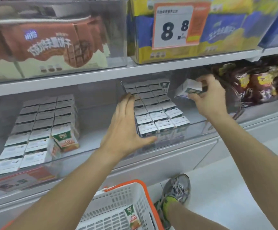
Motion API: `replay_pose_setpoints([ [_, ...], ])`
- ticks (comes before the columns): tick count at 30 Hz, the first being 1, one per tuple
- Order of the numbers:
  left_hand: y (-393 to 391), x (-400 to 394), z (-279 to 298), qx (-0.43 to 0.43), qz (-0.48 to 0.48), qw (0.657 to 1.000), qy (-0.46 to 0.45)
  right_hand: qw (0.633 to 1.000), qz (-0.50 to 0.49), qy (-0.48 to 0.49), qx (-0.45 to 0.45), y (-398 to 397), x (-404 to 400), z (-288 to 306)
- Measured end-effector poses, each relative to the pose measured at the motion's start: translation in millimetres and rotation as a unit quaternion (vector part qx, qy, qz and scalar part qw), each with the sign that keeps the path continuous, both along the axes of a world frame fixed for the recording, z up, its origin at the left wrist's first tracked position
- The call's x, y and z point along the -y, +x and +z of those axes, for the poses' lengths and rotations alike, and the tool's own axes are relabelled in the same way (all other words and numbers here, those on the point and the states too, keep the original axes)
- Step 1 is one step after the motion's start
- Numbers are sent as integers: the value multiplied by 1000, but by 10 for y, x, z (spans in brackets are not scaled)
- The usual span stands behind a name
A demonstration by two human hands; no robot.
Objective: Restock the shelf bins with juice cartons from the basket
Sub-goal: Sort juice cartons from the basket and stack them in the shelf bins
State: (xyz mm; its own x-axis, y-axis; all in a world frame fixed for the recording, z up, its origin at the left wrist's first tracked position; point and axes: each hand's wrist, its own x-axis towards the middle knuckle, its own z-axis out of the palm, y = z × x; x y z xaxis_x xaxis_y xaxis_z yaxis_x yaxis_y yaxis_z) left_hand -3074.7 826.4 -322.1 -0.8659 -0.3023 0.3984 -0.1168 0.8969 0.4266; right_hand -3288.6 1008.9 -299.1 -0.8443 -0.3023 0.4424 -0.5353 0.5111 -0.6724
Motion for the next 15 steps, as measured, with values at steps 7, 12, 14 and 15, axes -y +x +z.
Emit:
replay_pose_setpoints([
  [7,-21,1,-34,0,5,1000,-24,979,50,189,64,-877,690,-254],
  [12,-37,0,-38,-6,4,999,-33,975,97,181,90,-875,840,-370],
  [14,-31,-5,-33,-3,5,999,-34,974,100,169,110,-852,802,-354],
  [15,-25,-11,-30,-1,5,999,-33,974,101,160,127,-827,769,-324],
])
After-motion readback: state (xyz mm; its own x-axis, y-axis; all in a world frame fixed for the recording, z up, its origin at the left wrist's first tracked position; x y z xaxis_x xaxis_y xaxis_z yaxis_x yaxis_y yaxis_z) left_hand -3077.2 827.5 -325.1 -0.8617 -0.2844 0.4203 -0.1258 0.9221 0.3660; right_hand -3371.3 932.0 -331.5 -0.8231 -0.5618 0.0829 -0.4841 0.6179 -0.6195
